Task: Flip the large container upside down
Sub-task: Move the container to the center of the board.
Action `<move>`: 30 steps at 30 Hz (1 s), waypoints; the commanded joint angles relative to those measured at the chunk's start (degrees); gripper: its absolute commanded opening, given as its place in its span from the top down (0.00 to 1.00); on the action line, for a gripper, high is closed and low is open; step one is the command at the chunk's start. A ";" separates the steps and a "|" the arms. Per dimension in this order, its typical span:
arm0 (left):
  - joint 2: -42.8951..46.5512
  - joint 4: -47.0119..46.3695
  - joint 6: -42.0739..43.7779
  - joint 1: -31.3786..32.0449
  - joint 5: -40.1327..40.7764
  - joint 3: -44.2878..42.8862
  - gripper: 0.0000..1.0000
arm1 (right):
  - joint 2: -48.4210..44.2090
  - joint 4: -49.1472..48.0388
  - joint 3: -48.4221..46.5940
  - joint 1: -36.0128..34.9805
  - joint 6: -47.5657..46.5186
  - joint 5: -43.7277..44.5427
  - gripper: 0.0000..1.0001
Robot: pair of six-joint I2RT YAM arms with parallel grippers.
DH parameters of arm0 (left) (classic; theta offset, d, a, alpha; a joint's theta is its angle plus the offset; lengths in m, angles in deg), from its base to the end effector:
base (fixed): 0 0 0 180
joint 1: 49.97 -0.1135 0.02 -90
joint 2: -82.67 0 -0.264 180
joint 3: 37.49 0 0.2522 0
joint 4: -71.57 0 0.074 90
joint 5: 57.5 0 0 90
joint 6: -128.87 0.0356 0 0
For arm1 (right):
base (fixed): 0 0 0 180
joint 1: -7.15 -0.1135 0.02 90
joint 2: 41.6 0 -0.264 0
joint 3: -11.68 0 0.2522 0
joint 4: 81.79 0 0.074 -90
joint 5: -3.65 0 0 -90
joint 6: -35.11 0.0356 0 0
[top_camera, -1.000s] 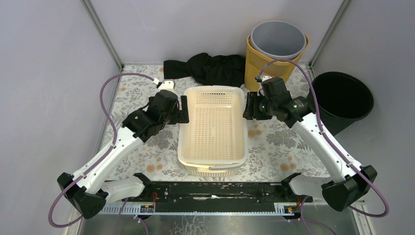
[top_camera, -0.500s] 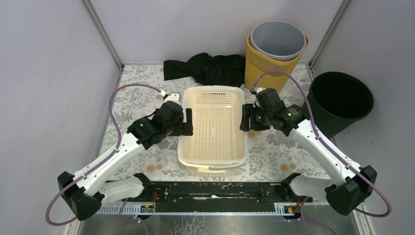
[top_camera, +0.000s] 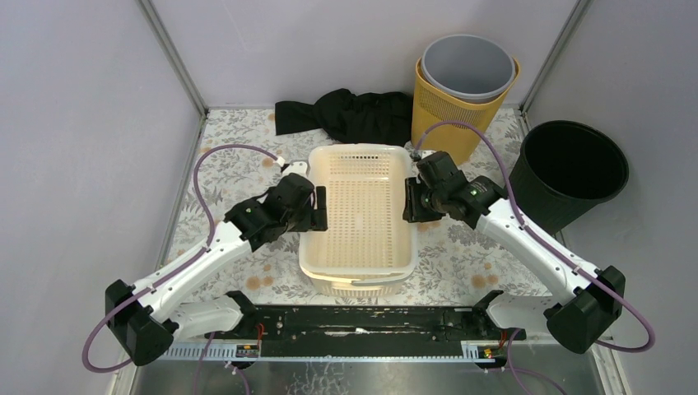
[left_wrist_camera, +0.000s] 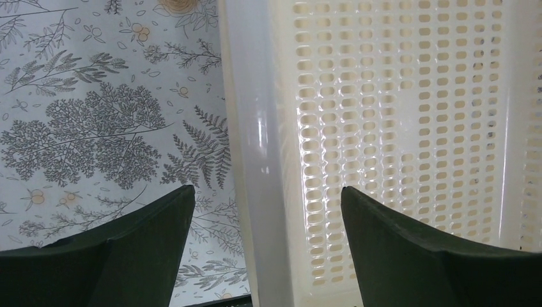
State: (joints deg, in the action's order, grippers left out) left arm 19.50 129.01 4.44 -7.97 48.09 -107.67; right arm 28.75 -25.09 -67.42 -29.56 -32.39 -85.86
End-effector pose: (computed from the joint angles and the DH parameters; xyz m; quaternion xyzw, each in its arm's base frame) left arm 0.1700 -0.1402 0.2964 0.0157 0.9333 -0.1072 0.3424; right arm 0.2037 0.1515 0.3191 -0.1139 0.9264 0.1738 0.3139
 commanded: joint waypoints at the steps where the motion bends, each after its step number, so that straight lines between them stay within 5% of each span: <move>1: -1.16 -5.18 -0.72 0.45 -0.37 0.14 0.11 | 0.94 -1.52 0.07 -0.73 0.44 4.20 0.65; 9: -4.20 -8.05 -0.37 0.46 0.78 -0.63 0.22 | 3.31 -0.78 -3.04 -0.73 0.59 7.50 0.69; 30: -14.39 -19.06 2.55 0.37 4.67 -2.97 0.23 | 7.96 0.22 -5.67 0.42 -1.48 16.91 0.72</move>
State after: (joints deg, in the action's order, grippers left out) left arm 8.55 117.10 5.88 -7.90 51.81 -109.44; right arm 35.13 -25.09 -71.90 -29.95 -31.32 -73.64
